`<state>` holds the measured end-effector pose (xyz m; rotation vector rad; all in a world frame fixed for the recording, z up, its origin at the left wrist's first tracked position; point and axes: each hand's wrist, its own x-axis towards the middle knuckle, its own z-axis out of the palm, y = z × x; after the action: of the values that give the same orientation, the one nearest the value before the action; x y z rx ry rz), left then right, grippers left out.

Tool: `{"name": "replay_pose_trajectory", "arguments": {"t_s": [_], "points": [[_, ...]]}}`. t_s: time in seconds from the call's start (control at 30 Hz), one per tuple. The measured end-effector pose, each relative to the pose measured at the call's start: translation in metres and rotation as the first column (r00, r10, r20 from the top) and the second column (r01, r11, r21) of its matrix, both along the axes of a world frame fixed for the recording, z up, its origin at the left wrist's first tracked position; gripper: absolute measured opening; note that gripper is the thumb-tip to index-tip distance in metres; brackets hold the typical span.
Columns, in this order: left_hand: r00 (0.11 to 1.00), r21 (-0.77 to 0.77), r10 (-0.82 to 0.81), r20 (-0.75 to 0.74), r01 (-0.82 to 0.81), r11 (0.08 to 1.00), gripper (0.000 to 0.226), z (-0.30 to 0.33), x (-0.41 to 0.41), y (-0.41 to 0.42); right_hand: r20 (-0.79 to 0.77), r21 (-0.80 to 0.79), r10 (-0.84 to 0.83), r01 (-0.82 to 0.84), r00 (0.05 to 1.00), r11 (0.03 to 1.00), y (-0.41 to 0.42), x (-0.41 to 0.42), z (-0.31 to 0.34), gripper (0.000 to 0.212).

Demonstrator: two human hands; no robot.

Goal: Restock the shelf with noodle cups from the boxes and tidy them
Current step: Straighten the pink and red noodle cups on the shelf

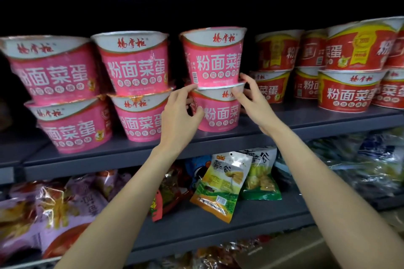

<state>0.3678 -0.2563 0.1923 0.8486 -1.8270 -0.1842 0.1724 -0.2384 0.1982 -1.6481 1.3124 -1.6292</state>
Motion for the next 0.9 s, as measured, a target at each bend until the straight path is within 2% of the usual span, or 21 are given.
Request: {"name": "replay_pose_trajectory", "arguments": {"t_s": [0.13,0.2,0.27,0.4,0.5,0.63,0.9], "points": [[0.998,-0.035,0.058,0.037,-0.057,0.998,0.049,0.005,0.001,0.002,-0.110,0.027,-0.013,0.016,0.994,1.000,0.007,-0.004,0.007,0.071],[0.998,-0.127,0.063,0.006,-0.062,0.990,0.050,0.011,-0.001,0.006,-0.132,-0.092,-0.136,0.124,0.982,0.988,0.011,-0.010,0.017,0.063],[0.998,-0.179,0.066,0.007,-0.064,0.982,0.056,0.020,-0.004,0.007,-0.088,-0.182,-0.190,0.172,0.978,0.968,0.013,-0.011,0.031,0.058],[1.000,0.033,-0.010,-0.002,0.010,0.999,0.071,0.039,-0.012,0.000,-0.162,-0.094,-0.109,0.095,0.981,0.991,0.006,0.003,0.051,0.063],[0.999,0.068,-0.046,-0.019,0.047,0.997,0.070,0.043,-0.017,-0.006,-0.134,-0.059,-0.064,0.057,0.989,0.997,0.003,0.007,0.052,0.064],[0.999,0.012,-0.032,0.005,0.032,0.999,0.071,0.038,-0.017,-0.006,-0.145,-0.044,-0.052,0.046,0.988,0.998,0.003,0.006,0.050,0.068],[0.993,-0.214,0.030,0.118,-0.004,0.977,0.070,0.023,-0.015,-0.016,-0.162,0.005,-0.061,0.062,0.985,0.998,0.008,0.000,0.052,0.072]]}}
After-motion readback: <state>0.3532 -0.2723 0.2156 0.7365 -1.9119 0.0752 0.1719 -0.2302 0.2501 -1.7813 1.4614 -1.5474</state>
